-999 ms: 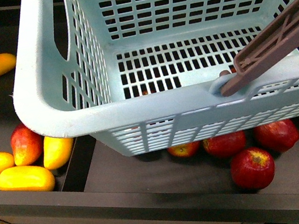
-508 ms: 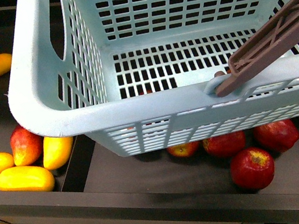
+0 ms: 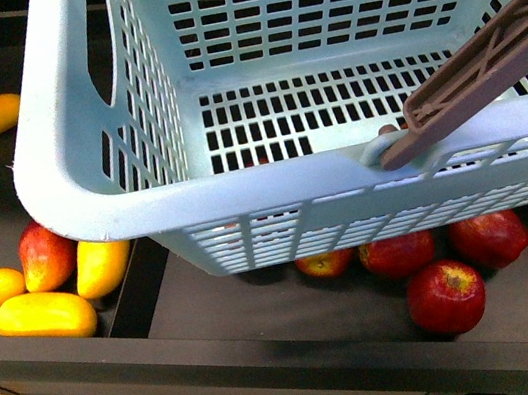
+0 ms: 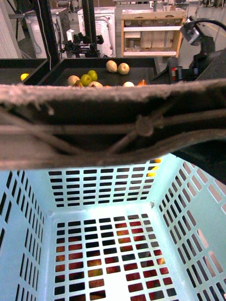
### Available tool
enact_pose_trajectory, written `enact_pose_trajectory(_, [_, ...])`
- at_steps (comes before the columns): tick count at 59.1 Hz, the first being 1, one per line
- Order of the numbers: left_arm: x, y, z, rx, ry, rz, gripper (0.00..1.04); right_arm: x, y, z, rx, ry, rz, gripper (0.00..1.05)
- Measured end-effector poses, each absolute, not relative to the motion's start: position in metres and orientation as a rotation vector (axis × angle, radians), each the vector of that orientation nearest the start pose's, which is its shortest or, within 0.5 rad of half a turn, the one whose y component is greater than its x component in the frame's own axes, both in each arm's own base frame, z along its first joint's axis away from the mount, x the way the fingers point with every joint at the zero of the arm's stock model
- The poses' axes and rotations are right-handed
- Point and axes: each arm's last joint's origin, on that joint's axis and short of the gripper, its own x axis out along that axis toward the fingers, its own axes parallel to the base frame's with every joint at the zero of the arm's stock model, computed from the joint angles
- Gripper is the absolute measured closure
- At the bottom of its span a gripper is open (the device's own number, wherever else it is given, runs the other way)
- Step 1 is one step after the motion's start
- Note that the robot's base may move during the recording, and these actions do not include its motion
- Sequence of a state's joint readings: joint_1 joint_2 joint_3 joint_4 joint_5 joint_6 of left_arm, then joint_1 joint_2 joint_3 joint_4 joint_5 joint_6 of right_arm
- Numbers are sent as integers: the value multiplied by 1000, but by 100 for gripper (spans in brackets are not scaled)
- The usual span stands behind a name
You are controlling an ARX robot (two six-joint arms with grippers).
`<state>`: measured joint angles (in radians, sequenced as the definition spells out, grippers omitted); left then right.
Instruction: Pick lemon and mango into basket
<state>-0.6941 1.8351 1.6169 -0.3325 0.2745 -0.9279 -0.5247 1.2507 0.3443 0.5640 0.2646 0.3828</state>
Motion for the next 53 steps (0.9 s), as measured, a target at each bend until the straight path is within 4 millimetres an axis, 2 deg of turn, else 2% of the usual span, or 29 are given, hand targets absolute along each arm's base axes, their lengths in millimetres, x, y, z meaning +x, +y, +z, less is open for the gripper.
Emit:
enact_pose_trajectory(4, [320, -276, 314, -712, 944, -605, 100, 214, -157, 150, 400, 234, -951, 9])
enact_pose_trajectory(12, [320, -276, 314, -712, 944, -606, 100, 238, -199, 117, 470, 356, -1030, 9])
enact_pose_trajectory(17, [320, -276, 314, -712, 944, -606, 100, 256, -238, 89, 541, 429, -1126, 9])
enact_pose_trajectory(27, [320, -276, 314, -712, 944, -607, 100, 284, -280, 57, 722, 482, -1167, 9])
enact_pose_trajectory(40, [320, -276, 314, -712, 944, -606, 100, 309, -299, 23, 752, 535, -1199, 9])
enact_pose_trajectory(53, [320, -276, 314, -712, 944, -606, 100, 322, -312, -4, 817, 552, -1224, 9])
